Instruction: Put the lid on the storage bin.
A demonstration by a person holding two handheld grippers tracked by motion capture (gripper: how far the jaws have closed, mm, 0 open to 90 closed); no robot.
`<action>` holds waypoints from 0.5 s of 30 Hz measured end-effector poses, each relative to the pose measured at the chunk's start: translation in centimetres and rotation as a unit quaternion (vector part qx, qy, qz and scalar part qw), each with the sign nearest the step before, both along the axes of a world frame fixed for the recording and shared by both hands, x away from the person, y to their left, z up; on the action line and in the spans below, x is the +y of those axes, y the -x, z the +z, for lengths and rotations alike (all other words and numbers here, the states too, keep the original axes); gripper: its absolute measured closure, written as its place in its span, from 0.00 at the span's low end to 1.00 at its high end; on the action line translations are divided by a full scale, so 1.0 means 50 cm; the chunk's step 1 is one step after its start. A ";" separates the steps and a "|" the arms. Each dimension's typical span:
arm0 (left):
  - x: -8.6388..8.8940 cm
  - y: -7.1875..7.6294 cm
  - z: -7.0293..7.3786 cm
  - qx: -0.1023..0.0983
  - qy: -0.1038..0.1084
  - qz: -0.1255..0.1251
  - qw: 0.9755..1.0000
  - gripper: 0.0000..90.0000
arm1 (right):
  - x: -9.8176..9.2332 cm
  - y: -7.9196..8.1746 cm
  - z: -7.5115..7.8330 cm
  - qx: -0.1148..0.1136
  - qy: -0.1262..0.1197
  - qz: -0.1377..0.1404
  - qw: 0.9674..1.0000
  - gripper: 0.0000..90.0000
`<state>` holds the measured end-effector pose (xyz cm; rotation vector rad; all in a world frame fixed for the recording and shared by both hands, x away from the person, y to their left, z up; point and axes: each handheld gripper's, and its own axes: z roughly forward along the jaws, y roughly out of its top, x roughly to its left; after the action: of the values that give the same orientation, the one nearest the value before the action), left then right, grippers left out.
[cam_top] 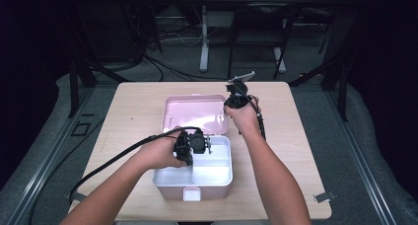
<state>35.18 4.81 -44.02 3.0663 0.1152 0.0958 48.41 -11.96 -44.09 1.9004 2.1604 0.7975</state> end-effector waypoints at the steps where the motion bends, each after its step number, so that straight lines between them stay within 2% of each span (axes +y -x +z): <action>1: 0.000 0.000 0.000 -0.001 -0.001 -0.001 1.000 0.95 | 0.000 0.001 0.002 -0.002 -0.001 -0.001 1.000 0.96; 15: 0.000 0.000 0.000 0.000 -0.001 -0.001 1.000 0.95 | -0.006 0.021 0.029 -0.033 -0.010 0.001 0.999 0.97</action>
<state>35.20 4.81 -44.01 3.0689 0.1132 0.0948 47.34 -12.25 -42.66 1.8543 2.1226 0.8731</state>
